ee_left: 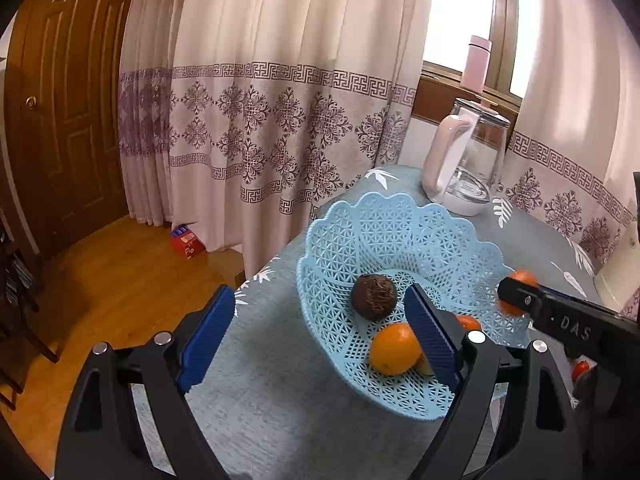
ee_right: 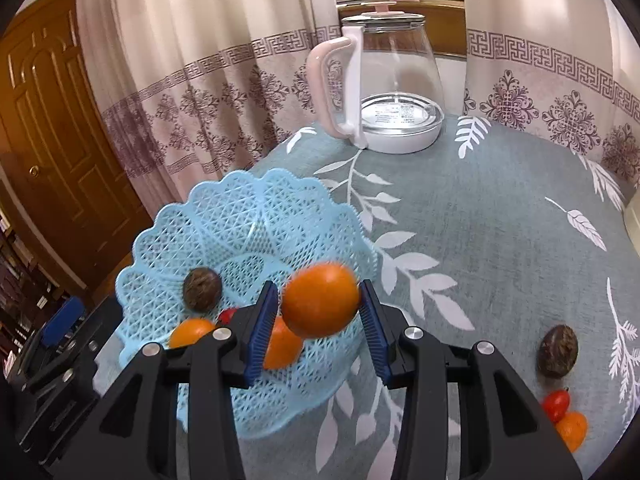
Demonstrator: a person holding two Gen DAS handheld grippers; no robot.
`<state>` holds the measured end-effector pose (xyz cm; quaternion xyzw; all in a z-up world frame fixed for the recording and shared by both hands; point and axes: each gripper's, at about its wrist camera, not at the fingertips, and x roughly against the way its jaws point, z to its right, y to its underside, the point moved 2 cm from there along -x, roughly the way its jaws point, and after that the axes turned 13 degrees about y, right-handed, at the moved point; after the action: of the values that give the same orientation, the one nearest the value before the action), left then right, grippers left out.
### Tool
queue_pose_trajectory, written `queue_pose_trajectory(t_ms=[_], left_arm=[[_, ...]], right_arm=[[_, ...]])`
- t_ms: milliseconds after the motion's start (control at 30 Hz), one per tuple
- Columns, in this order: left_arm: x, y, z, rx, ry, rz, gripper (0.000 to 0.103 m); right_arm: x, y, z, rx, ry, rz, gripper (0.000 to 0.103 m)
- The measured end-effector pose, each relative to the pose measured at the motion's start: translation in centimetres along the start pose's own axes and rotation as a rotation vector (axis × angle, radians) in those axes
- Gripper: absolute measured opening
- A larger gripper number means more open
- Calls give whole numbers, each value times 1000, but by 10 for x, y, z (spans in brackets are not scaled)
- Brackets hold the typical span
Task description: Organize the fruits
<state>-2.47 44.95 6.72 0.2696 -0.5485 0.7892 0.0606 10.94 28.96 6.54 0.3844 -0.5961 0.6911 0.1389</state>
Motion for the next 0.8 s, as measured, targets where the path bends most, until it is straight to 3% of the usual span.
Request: queue_pose_trajectory(t_ms=[267,800], left_arm=[[-3,1,0,-1,5,-9,88],[4,0,12,-19,35,-5,88]], right_arm=[[6,-3,12,-47,7,24,48],[27,28,41,-128,62,20,51]])
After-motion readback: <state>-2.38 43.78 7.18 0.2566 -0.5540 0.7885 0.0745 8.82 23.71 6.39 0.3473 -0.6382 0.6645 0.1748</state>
